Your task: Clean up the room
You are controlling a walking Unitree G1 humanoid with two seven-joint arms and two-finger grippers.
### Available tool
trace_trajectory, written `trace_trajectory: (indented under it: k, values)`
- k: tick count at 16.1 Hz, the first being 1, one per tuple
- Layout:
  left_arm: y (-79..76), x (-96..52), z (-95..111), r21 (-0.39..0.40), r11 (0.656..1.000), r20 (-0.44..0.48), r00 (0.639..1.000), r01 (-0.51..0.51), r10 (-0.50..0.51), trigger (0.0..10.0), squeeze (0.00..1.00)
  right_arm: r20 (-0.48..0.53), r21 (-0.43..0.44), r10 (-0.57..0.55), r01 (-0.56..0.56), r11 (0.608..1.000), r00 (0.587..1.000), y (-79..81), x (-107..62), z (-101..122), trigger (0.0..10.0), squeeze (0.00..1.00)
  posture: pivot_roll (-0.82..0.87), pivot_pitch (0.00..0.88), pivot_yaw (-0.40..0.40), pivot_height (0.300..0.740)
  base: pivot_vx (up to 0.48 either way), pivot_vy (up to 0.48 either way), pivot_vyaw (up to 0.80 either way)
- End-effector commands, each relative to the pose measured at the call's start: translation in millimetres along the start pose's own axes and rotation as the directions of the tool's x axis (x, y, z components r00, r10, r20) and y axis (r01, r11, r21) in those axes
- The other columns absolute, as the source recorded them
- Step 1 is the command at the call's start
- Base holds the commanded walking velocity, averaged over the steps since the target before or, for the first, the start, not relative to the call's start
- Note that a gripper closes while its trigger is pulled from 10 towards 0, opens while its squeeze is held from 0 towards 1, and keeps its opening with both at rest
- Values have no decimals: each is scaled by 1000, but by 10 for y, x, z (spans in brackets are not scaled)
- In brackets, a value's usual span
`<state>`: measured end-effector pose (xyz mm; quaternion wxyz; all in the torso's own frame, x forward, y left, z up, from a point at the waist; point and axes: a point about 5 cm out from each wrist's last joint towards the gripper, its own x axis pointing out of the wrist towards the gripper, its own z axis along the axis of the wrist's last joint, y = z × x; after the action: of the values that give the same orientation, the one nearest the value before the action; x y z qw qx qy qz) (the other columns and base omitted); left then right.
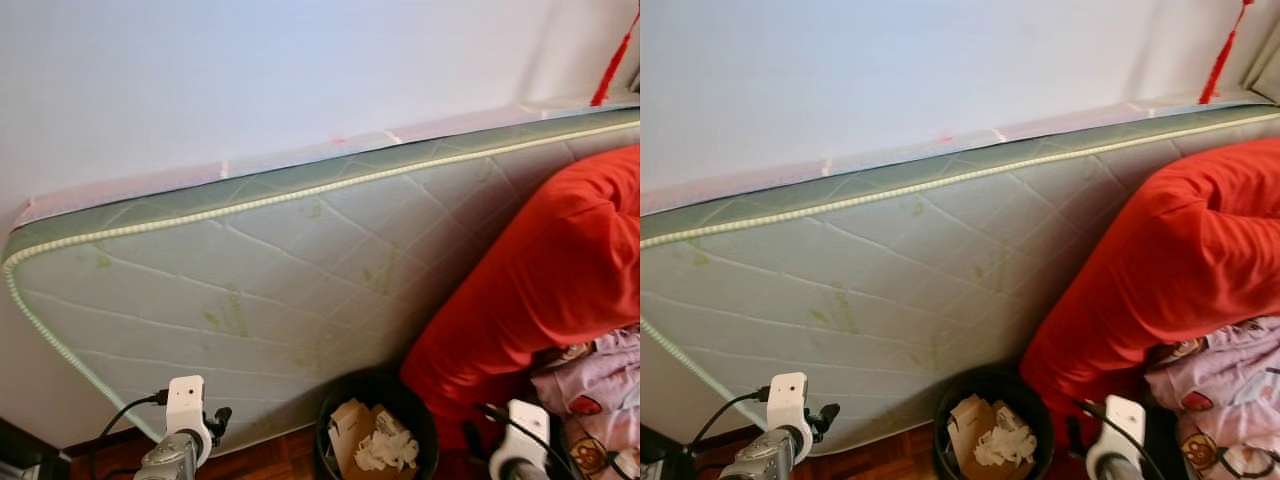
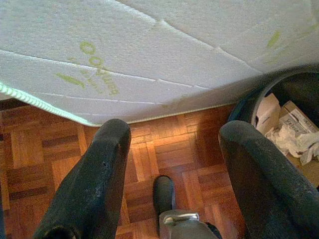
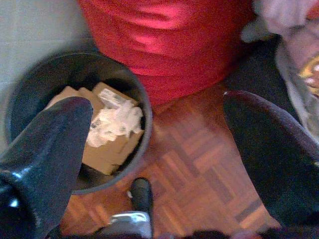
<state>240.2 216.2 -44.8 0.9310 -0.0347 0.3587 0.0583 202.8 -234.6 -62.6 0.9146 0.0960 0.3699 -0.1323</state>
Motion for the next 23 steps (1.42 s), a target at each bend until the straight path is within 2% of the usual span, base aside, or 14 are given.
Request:
trace_trajectory:
  k: [1,3,5,7,8,10,13,17,23]
  values:
    - [13,1,-11,-1,1000,-20,1000,-3,3,10000,0,-16,15,-2,2,1000,1000,-46,-23,-66,10000,0,86,0,6,740,0,0,0]
    - [9,1,-15,-10,1000,-24,1000,-1,0,10000,0,-32,30,-8,9,1000,999,-145,-79,-190,10000,0,91,0,4,740,0,0,0]
    - [8,2,-26,-5,1000,-37,999,-4,4,10000,0,-45,24,1,0,1000,999,-164,-96,-232,10000,0,94,0,4,740,0,0,0]
    - [51,-3,21,5,996,22,996,-84,84,10000,0,-53,5,2,-2,1000,999,-222,-127,-283,10000,0,94,0,4,740,0,0,0]
    - [45,-3,35,-6,997,39,996,-77,78,10000,0,-58,-3,4,-4,1000,998,-238,-134,-295,10000,0,96,0,1,740,0,0,0]
    - [28,0,57,27,999,50,998,-46,45,10000,0,-58,-3,2,-2,1000,998,-270,-145,-303,10000,0,98,0,3,740,0,0,0]
    - [10,4,24,24,1000,9,1000,-18,18,10000,0,-46,4,7,-7,1000,999,-260,-132,-266,10000,0,95,0,2,740,0,0,0]
    - [16,3,-27,32,999,-44,998,-32,33,10000,0,-56,4,17,-17,1000,998,-232,-120,-259,10000,0,93,0,-3,740,0,0,0]
    - [7,4,-31,19,1000,-49,999,-19,20,10000,0,-91,-2,26,-26,1000,996,-219,-140,-340,10000,0,95,0,-4,740,0,0,-800]
